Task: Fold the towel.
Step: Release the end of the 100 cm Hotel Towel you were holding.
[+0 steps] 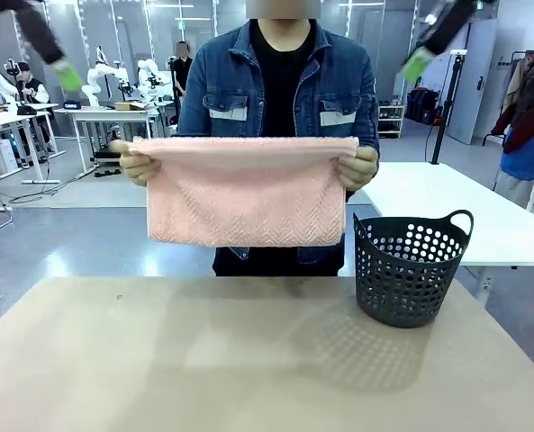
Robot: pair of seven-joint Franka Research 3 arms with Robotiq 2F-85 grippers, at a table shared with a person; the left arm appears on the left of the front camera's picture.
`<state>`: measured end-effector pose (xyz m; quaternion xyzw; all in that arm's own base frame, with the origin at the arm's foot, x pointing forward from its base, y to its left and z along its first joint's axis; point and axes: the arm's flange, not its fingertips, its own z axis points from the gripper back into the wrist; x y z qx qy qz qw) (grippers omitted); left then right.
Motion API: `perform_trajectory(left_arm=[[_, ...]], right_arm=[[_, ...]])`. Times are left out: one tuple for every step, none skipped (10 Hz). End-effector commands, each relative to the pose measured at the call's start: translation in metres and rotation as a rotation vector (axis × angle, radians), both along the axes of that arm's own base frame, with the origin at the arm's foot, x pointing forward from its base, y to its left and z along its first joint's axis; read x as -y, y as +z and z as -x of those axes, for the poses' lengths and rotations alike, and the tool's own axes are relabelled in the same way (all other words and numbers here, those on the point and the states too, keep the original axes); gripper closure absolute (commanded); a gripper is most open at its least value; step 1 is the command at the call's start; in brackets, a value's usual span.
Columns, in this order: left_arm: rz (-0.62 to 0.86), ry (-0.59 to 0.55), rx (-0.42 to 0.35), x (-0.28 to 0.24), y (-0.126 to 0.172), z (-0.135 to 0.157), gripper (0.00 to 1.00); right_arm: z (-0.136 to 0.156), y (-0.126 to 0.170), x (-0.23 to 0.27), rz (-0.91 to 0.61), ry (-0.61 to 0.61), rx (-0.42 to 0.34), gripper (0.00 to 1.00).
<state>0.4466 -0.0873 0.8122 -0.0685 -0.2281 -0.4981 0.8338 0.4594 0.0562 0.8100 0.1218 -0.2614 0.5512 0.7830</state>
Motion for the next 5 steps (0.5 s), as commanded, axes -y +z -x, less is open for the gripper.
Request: perform_trajectory(left_arm=[[0.069,0.167,0.03,-0.047,-0.008,0.022,0.0],[0.103,0.239,0.055,-0.074,-0.007,0.035,0.0],[0.141,0.304,0.054,-0.102,-0.008,0.044,0.0],[0.161,0.349,0.057,-0.119,-0.009,0.051,0.0],[0.167,0.382,0.062,-0.129,-0.009,0.056,0.0]], right_arm=[[0.019,-0.011,0.038,-0.092,-0.148,0.005,0.0],[0.033,-0.011,0.062,-0.12,-0.23,0.028,0.0],[0.044,-0.013,0.085,-0.137,-0.308,0.039,0.0],[0.05,-0.017,0.101,-0.159,-0.353,0.029,0.0],[0.055,-0.021,0.113,-0.178,-0.388,0.024,0.0]])
